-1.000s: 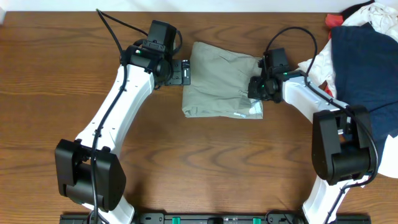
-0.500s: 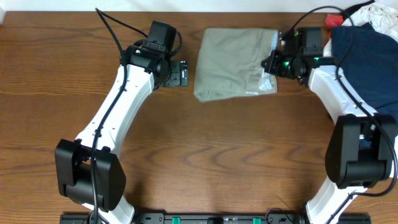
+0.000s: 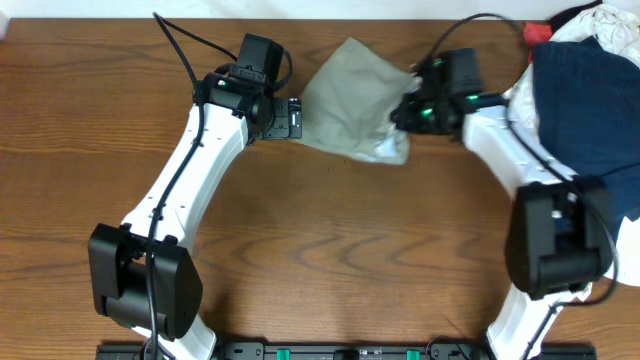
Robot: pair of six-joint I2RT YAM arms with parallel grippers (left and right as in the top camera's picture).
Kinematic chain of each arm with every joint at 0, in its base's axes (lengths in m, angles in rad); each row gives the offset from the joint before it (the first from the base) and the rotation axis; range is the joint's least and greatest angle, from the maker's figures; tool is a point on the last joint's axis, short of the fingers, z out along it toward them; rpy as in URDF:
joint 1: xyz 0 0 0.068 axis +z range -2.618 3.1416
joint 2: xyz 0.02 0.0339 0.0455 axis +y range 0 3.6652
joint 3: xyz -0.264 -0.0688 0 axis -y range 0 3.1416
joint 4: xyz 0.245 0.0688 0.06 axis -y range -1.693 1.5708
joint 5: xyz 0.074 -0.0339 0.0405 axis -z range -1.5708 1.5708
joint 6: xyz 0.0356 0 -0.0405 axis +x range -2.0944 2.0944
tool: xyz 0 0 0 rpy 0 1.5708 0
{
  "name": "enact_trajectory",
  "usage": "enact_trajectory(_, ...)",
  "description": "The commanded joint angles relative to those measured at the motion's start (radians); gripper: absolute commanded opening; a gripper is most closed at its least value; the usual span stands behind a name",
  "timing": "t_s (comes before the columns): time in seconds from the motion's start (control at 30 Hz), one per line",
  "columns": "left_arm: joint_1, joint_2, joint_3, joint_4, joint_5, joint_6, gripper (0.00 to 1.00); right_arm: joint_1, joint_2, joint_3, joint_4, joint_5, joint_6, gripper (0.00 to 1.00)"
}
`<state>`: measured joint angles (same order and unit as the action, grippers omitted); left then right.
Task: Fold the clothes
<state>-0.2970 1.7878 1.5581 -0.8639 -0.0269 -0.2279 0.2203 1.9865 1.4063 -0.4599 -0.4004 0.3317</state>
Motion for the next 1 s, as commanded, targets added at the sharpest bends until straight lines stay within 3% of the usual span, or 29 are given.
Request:
enact_trajectory(0.0, 0.006, 0.005, -0.014, -0.005, -0.012, 0.014, 0.98, 0.096, 0.028, 0.011, -0.024, -0.025, -0.072, 0.01)
enact_trajectory(0.23, 0.007, 0.005, -0.014, -0.019, -0.049, 0.018, 0.98, 0.242, 0.027, 0.029, -0.088, 0.019, -0.183, 0.01)
enact_trajectory(0.27, 0.008, 0.005, -0.014, -0.018, -0.049, 0.018, 0.98, 0.254, 0.027, 0.042, -0.101, 0.036, -0.196, 0.05)
enact_trajectory(0.3, 0.011, 0.005, -0.014, -0.018, -0.049, 0.017, 0.98, 0.261, 0.027, 0.055, -0.114, 0.045, -0.208, 0.23)
enact_trajectory(0.37, 0.014, 0.005, -0.014, -0.021, -0.048, 0.017, 0.98, 0.264, 0.027, 0.086, -0.141, 0.053, -0.205, 0.77)
enact_trajectory(0.4, 0.015, 0.005, -0.014, -0.024, -0.048, 0.017, 0.98, 0.260, 0.027, 0.101, -0.151, 0.053, -0.194, 0.91)
enact_trajectory(0.43, 0.015, 0.005, -0.014, -0.030, -0.044, 0.017, 0.98, 0.253, 0.027, 0.119, -0.160, 0.053, -0.182, 0.98)
enact_trajectory(0.7, 0.015, 0.005, -0.065, -0.065, 0.119, 0.023, 0.98, 0.102, 0.020, 0.241, -0.230, 0.053, -0.145, 0.99)
enact_trajectory(0.83, 0.015, 0.006, -0.172, 0.013, 0.249, 0.137, 0.98, -0.002, 0.020, 0.247, -0.241, 0.052, -0.145, 0.99)
enact_trajectory(0.97, 0.015, 0.006, -0.283, 0.105, 0.267, 0.206, 0.98, -0.087, 0.021, 0.247, -0.259, 0.052, -0.145, 0.99)
